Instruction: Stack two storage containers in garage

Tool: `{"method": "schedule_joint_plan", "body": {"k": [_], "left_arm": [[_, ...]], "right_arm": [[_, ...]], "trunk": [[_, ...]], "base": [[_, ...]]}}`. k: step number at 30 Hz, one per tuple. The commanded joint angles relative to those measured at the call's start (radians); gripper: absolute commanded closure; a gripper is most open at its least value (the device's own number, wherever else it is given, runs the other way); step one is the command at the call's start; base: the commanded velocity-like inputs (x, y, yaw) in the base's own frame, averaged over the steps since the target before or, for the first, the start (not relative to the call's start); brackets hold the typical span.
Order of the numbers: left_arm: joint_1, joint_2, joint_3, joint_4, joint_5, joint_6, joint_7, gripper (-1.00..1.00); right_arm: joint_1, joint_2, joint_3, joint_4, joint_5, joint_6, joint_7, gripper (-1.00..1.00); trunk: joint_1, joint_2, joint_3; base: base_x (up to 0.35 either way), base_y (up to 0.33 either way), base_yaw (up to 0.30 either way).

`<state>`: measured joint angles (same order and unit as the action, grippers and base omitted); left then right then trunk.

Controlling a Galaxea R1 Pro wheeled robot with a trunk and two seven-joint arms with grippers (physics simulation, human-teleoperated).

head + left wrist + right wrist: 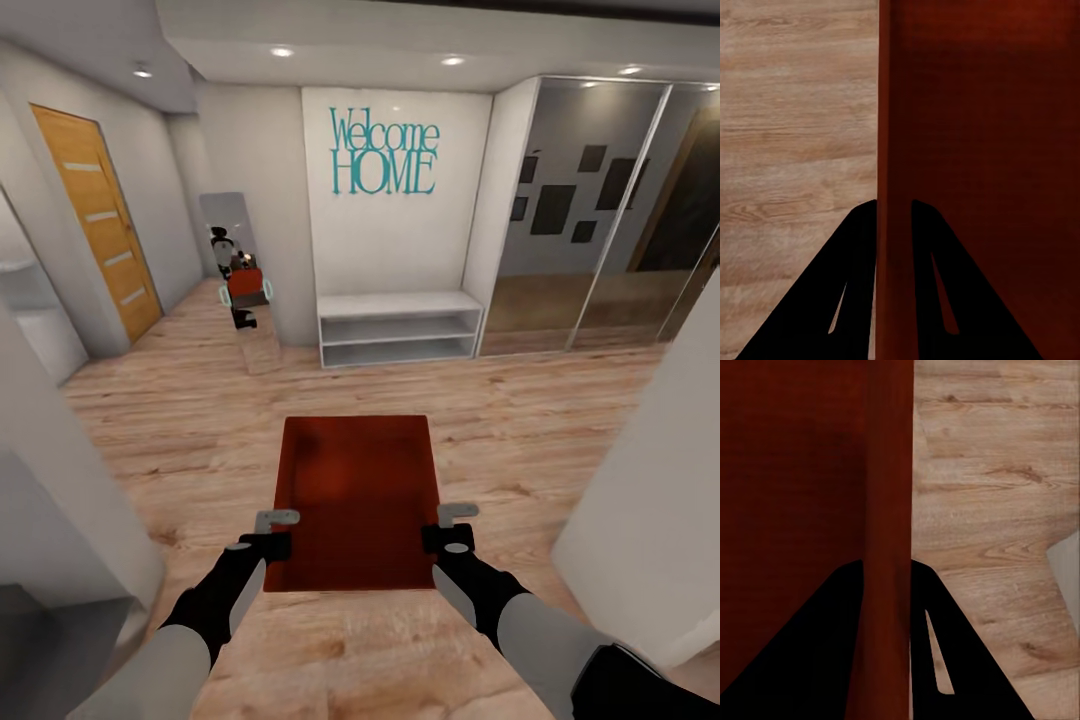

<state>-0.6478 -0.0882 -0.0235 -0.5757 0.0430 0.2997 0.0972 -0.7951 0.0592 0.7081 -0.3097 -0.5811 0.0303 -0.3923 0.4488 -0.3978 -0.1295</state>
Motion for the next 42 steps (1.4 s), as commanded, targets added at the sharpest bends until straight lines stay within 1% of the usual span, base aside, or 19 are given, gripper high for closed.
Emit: {"method": "schedule_joint_plan", "body": {"k": [1, 42], "left_arm": [[-0.001, 0.000, -0.006, -0.004, -0.004, -0.017, 0.012, 1.00], [-0.001, 0.001, -0.007, -0.004, -0.005, -0.017, 0.011, 1.00]], "right_arm": [[-0.001, -0.001, 0.016, 0.018, -0.025, 0.034, -0.011, 1.00], [-0.001, -0.001, 0.016, 0.019, -0.025, 0.034, -0.011, 1.00]], "trunk": [[0.001, -0.002, -0.002], [0.001, -0.002, -0.002]], "base": [[0.323, 0.079, 0.000], [0.323, 0.079, 0.000]]}}
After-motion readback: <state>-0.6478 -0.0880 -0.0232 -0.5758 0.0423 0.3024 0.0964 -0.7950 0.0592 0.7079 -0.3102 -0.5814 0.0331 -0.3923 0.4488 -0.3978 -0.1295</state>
